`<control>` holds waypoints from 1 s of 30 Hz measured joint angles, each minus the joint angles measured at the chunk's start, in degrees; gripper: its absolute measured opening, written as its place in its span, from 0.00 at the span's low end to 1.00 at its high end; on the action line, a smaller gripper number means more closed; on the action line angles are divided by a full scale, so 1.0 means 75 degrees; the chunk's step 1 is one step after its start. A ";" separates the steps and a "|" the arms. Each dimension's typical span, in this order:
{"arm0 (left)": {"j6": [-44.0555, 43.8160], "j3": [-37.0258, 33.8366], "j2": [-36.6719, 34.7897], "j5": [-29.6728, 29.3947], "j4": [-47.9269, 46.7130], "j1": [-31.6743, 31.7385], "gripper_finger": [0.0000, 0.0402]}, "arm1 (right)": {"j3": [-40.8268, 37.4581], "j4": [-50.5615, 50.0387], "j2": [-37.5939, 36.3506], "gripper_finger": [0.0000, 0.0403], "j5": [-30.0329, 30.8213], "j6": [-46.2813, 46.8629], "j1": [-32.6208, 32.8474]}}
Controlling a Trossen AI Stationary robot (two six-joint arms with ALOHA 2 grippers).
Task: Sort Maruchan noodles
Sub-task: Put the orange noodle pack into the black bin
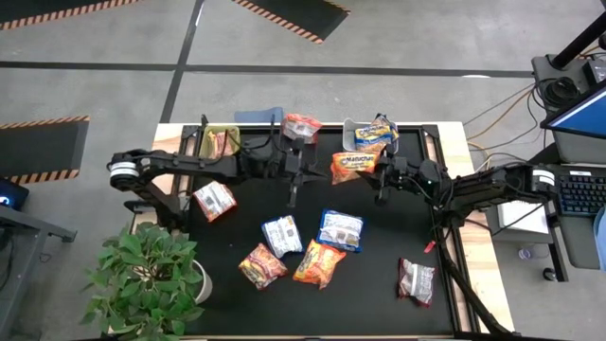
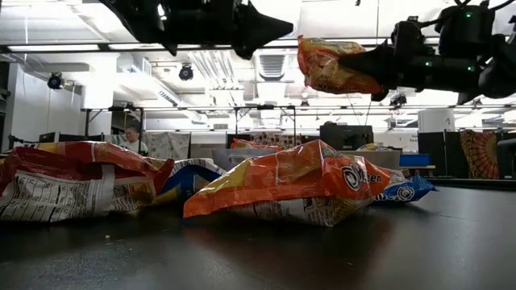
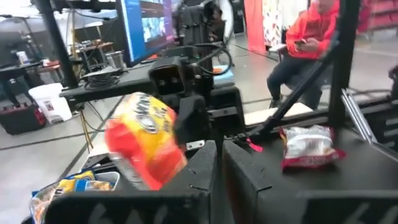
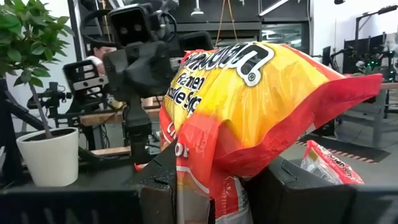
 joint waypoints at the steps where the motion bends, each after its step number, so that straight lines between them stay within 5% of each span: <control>1: -0.0118 0.0011 0.0042 -0.0075 0.0118 0.0040 0.05 | 0.0013 -0.0011 0.0005 0.28 -0.0001 0.0023 0.0000; 8: -0.0888 0.0018 0.0416 -0.1142 0.0206 0.0197 0.30 | 0.0122 -0.0139 0.0049 0.28 -0.0004 0.0019 0.0000; 17: -0.1687 0.0018 0.1418 -0.1194 0.1683 0.0191 0.66 | 0.0122 -0.0193 0.0303 0.28 -0.0002 0.0024 0.0000; 22: -0.2145 0.0018 0.1925 -0.1193 0.2597 0.0193 0.69 | 0.0122 -0.0181 0.0391 0.28 -0.0001 0.0080 0.0000; 30: -0.2252 0.0138 0.2357 -0.1185 0.2898 0.0186 0.58 | 0.0122 -0.0175 0.0400 0.28 0.0076 0.0078 0.0000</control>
